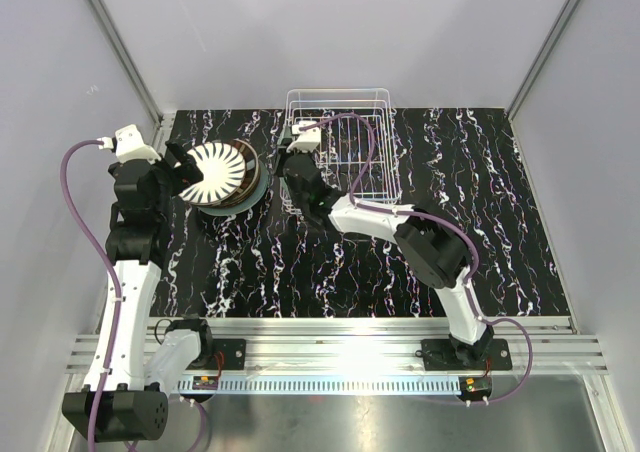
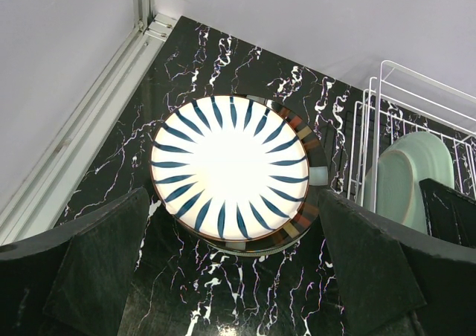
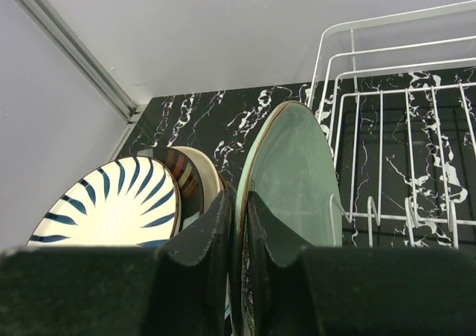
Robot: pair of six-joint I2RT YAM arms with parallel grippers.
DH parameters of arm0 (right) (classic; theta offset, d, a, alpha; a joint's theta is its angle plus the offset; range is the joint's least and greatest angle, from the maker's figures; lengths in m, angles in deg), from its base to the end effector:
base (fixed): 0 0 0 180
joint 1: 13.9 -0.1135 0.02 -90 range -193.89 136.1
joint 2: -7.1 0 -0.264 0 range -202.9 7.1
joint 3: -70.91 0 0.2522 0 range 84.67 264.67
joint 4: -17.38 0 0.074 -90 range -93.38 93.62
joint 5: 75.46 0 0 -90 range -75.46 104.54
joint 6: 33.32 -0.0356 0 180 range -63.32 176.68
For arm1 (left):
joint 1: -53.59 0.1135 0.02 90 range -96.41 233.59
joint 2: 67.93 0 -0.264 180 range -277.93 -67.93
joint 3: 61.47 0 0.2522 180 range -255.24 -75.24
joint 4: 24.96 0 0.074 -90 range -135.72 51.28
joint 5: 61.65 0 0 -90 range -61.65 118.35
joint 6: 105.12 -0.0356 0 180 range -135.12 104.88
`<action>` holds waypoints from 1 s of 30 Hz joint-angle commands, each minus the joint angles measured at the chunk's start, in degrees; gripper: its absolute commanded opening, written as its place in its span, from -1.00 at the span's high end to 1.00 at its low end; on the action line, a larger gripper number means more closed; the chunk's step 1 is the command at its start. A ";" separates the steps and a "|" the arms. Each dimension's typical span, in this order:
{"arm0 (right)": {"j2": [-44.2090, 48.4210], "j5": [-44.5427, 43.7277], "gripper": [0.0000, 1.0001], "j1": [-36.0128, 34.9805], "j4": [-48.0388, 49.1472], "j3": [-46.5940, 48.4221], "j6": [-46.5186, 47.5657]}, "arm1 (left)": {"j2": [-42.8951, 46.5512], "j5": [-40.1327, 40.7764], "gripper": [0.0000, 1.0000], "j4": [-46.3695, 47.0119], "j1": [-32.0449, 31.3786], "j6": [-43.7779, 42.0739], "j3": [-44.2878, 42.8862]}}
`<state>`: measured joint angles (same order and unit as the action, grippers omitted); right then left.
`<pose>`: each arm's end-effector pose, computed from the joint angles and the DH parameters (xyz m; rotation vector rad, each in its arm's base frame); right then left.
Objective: Load the plates into the dish rack
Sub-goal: Insert the plate into the dish rack
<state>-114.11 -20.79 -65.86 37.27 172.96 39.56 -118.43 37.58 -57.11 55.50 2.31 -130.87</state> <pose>0.3231 0.3796 0.2578 0.0126 1.5795 0.4689 0.1966 0.0123 0.3739 -0.4148 1.7508 -0.0484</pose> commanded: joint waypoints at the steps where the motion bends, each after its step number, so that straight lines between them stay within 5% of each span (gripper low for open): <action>1: -0.26 1.05 0.57 0.11 3.09 3.82 1.22 | -0.30 -0.88 -0.98 2.04 -0.15 -0.91 -0.79; 13: 1.24 2.46 0.19 0.99 1.33 3.38 -0.19 | -0.56 -1.24 -0.98 1.87 -0.16 -1.00 -0.79; 30: 3.26 3.17 -0.04 1.69 -7.01 7.95 2.01 | -0.74 -1.94 -0.98 1.87 -0.24 -1.08 -0.96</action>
<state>-114.48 -17.49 -64.50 31.35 177.71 40.78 -118.80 36.97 -57.11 55.50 2.20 -130.87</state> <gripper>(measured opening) 0.514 0.988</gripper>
